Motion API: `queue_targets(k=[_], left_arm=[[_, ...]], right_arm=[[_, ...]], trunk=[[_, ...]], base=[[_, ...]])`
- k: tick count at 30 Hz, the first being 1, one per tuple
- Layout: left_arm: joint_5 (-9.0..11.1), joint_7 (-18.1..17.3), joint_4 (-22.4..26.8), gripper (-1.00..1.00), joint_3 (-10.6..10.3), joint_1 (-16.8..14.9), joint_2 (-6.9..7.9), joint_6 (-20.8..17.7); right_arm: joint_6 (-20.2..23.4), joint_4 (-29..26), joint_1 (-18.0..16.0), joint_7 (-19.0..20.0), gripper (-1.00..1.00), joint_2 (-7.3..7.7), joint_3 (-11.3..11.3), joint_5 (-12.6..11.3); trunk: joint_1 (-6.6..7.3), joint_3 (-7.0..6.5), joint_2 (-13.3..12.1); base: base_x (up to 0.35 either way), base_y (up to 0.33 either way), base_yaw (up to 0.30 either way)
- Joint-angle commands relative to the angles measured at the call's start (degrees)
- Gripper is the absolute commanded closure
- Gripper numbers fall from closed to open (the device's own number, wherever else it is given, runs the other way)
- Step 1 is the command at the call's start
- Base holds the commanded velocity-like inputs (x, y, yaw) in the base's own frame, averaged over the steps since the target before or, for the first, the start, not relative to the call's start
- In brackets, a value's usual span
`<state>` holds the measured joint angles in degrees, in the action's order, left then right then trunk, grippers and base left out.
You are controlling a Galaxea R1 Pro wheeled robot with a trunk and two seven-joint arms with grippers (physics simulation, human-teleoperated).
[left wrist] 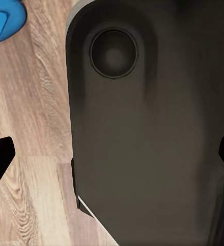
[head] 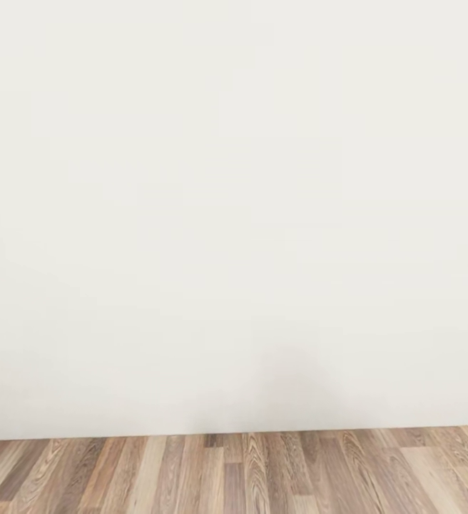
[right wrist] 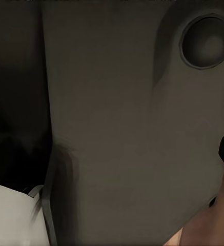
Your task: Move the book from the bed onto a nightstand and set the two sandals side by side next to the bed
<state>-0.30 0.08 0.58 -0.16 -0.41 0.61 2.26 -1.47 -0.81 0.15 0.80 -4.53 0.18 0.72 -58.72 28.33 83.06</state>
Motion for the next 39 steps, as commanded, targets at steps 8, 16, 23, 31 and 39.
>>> queue_targets(k=[8,16,23,31,39], left_arm=[[-0.04,0.01,-0.05,-1.0,-0.02,-0.03,0.0,0.2],[-0.05,0.01,-0.05,-1.0,-0.02,-0.03,0.0,0.2],[-0.05,0.01,-0.05,-1.0,-0.02,-0.03,0.0,0.2],[-0.05,0.01,-0.05,-1.0,-0.02,-0.03,0.0,0.2],[-0.04,0.01,-0.05,-1.0,-0.02,-0.03,0.0,0.2]], right_arm=[[-0.11,-0.07,0.02,0.08,-1.0,0.02,0.0,0.07],[-0.11,-0.07,0.02,0.08,-1.0,0.02,0.0,0.07],[-0.11,-0.07,0.01,0.08,-1.0,0.04,0.0,0.07],[-0.11,-0.07,0.02,0.08,-1.0,0.05,0.0,0.07],[-0.11,-0.07,0.02,0.08,-1.0,0.02,0.0,0.07]], trunk=[[-0.01,0.05,0.02],[-0.01,0.05,0.02],[-0.01,0.05,0.02],[-0.01,0.05,0.02],[-0.01,0.05,0.02]], base=[[0.113,0.0,0.0],[0.099,0.0,0.0],[0.093,0.0,0.0],[0.094,0.0,0.0],[0.098,0.0,0.0]])
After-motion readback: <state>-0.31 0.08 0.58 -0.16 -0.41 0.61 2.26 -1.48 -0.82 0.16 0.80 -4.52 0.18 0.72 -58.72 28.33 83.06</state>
